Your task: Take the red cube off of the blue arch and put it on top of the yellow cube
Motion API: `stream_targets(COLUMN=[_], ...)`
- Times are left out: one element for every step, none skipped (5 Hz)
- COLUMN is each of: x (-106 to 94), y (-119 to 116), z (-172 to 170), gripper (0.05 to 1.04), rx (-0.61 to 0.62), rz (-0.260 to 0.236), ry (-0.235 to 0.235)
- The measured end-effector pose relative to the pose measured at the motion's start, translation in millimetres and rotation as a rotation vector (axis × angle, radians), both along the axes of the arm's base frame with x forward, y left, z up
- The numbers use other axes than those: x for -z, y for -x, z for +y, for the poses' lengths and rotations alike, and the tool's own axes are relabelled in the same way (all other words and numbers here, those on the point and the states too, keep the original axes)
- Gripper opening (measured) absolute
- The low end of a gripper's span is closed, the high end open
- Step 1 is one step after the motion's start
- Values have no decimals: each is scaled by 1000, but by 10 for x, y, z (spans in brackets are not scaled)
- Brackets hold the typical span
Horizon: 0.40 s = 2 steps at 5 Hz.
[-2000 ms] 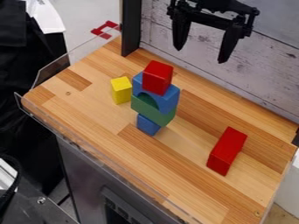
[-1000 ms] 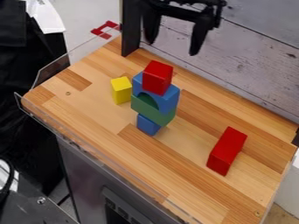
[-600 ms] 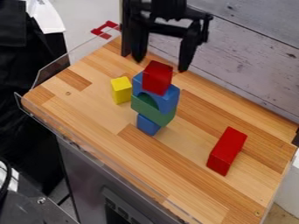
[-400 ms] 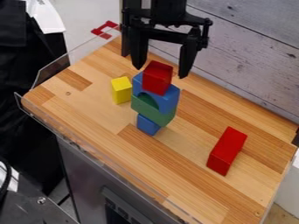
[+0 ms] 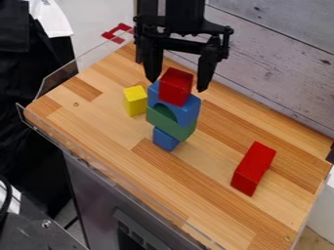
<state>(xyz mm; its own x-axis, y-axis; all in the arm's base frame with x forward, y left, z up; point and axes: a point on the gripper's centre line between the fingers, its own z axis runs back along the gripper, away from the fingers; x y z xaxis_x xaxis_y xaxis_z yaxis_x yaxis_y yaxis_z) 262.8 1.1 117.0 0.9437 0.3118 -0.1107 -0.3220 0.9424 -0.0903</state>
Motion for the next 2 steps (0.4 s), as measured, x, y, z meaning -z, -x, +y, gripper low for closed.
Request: stream_targets(x=[51,52], y=[-17,-27], z=[26,36], gripper=[688,548], rx=[-22,-37], rz=[-4,-11], ry=[1,-1])
